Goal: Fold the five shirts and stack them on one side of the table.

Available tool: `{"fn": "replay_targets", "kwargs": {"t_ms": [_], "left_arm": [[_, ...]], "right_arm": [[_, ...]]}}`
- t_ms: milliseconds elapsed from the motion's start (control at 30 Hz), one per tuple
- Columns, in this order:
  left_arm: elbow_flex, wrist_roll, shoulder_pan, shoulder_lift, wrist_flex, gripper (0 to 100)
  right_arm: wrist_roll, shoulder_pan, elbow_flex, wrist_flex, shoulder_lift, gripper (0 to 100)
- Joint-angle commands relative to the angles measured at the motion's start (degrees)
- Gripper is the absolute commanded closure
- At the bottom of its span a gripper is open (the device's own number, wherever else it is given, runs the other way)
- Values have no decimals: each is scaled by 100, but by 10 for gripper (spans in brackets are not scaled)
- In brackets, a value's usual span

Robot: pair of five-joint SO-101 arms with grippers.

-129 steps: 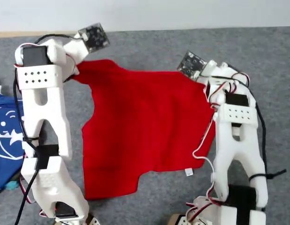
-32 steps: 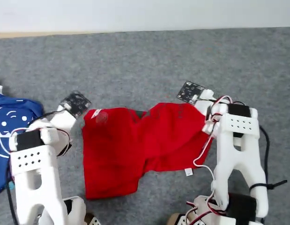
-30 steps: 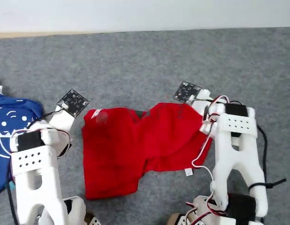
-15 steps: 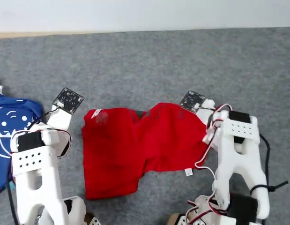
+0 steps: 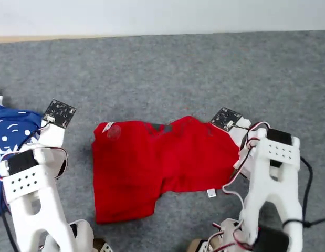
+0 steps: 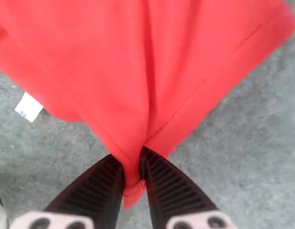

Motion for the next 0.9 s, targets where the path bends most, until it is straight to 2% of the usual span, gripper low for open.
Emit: {"fn": "replay_targets", "kwargs": {"t_ms": [0,467,667,867], "left_arm": [[-31,53,-35,-44,-88,973],[-31,53,-35,-44,-88,973],[-31,53,-35,-44,-88,973],[-31,53,-35,-53,-88,973]], "right_arm": [[-35,-92,-35,277,-673,988],[-18,101,-26,831,-1279,988],[334,400,-26,857,-1288,988],[738,532,-35,1525,-1297,988]]}}
